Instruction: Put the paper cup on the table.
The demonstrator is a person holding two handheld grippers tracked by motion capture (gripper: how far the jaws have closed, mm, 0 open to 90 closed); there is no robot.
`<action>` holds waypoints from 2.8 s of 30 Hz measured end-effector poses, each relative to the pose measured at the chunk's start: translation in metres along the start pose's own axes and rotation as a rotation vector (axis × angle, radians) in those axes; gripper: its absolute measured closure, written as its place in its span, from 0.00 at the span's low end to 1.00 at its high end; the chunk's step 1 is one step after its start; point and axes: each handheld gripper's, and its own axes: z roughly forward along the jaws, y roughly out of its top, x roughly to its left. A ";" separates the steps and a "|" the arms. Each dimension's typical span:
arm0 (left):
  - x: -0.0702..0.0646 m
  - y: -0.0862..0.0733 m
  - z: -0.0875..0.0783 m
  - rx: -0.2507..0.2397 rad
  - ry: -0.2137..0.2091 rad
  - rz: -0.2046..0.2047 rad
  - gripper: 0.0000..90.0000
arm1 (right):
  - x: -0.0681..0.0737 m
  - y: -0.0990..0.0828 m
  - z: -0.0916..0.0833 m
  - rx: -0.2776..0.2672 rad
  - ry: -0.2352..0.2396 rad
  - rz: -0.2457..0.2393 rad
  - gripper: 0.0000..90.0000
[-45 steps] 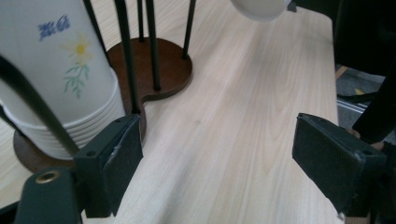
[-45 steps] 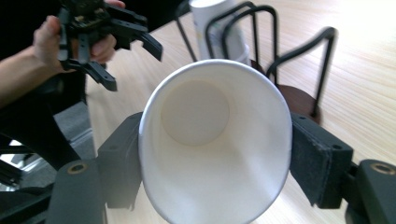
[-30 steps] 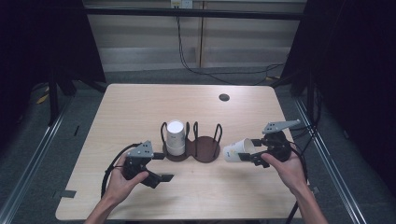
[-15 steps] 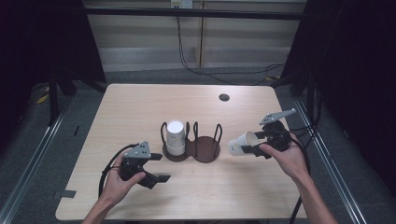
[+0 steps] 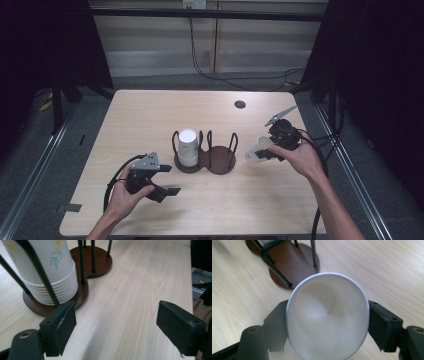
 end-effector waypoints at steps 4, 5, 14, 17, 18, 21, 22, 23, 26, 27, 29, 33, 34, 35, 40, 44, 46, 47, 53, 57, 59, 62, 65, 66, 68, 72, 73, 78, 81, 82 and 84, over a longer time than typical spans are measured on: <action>0.001 -0.001 0.001 0.007 0.004 0.002 0.18 | -0.003 0.006 0.006 0.050 -0.014 -0.007 0.29; 0.000 -0.001 0.002 0.006 0.007 -0.001 0.18 | -0.004 0.008 0.008 0.053 -0.015 -0.006 0.29; 0.001 -0.001 0.003 0.009 0.007 -0.008 0.18 | -0.010 0.018 0.023 0.125 -0.044 0.008 0.29; 0.001 -0.002 0.003 0.014 0.013 -0.005 0.18 | -0.012 0.022 0.026 0.167 -0.058 0.006 0.29; 0.001 -0.002 0.003 0.013 0.014 -0.004 0.18 | -0.012 0.024 0.027 0.176 -0.068 0.002 0.29; 0.001 -0.002 0.003 0.012 0.012 -0.007 0.18 | -0.011 0.027 0.032 0.211 -0.075 -0.003 0.28; 0.002 -0.002 0.004 0.015 0.011 0.001 0.18 | -0.011 0.028 0.034 0.223 -0.084 -0.014 0.28; 0.002 -0.002 0.004 0.015 0.005 0.006 0.18 | -0.011 0.029 0.035 0.231 -0.080 -0.009 0.28; 0.000 -0.002 0.006 0.018 0.005 0.001 0.18 | -0.013 0.031 0.041 0.245 -0.088 0.002 0.28; 0.000 -0.002 0.006 0.025 0.008 0.008 0.18 | -0.014 0.032 0.042 0.259 -0.089 0.012 0.27; 0.001 -0.002 0.006 0.031 0.016 0.003 0.18 | -0.015 0.032 0.047 0.267 -0.096 0.026 0.27; 0.002 -0.002 0.005 0.028 0.026 -0.009 0.18 | -0.017 0.032 0.051 0.267 -0.098 0.029 0.25; 0.002 -0.002 0.005 0.024 0.026 -0.014 0.18 | -0.017 0.033 0.052 0.268 -0.101 0.033 0.25; 0.002 -0.002 0.004 0.024 0.027 -0.013 0.18 | -0.017 0.033 0.053 0.265 -0.097 0.040 0.25; 0.002 -0.002 0.005 0.038 0.034 -0.002 0.18 | -0.017 0.034 0.059 0.260 -0.098 0.047 0.24; 0.003 -0.002 0.004 0.029 0.028 -0.010 0.18 | -0.017 0.034 0.062 0.257 -0.090 0.046 0.22; 0.003 -0.003 0.004 0.034 0.035 -0.008 0.18 | -0.017 0.034 0.062 0.243 -0.083 0.051 0.20; 0.004 -0.003 0.004 0.038 0.032 -0.011 0.18 | -0.017 0.033 0.062 0.241 -0.084 0.053 0.19; 0.006 -0.004 0.003 0.034 0.035 -0.023 0.18 | -0.016 0.033 0.060 0.216 -0.074 0.060 0.16; 0.007 -0.004 0.003 0.034 0.025 -0.026 0.18 | -0.016 0.032 0.057 0.195 -0.067 0.073 0.16; 0.007 -0.005 0.003 0.032 0.027 -0.034 0.18 | -0.017 0.031 0.056 0.184 -0.067 0.076 0.16; 0.007 -0.005 0.004 0.029 0.029 -0.038 0.18 | -0.017 0.031 0.053 0.152 -0.061 0.094 0.16; 0.007 -0.005 0.005 0.026 0.027 -0.049 0.18 | -0.018 0.030 0.049 0.130 -0.067 0.108 0.16; 0.007 -0.005 0.006 0.030 0.028 -0.045 0.18 | -0.018 0.029 0.049 0.127 -0.067 0.107 0.18; 0.006 -0.005 0.007 0.041 0.030 -0.042 0.18 | -0.018 0.028 0.046 0.116 -0.063 0.106 0.17; 0.006 -0.004 0.004 0.023 0.030 -0.020 0.18 | -0.016 0.024 0.039 0.060 -0.057 0.123 0.16; 0.006 -0.003 0.004 0.025 0.040 -0.023 0.18 | -0.016 0.023 0.038 0.049 -0.054 0.125 0.16; 0.005 -0.003 0.002 0.015 0.038 -0.017 0.18 | -0.011 0.021 0.031 -0.046 -0.101 0.141 0.15; 0.003 -0.004 0.002 0.010 0.037 -0.017 0.18 | -0.010 0.018 0.030 -0.077 -0.092 0.151 0.16; 0.003 -0.004 0.002 0.007 0.035 -0.021 0.18 | -0.009 0.017 0.030 -0.083 -0.095 0.151 0.17; 0.003 -0.005 0.001 0.009 0.038 -0.024 0.18 | -0.007 0.015 0.028 -0.102 -0.096 0.158 0.17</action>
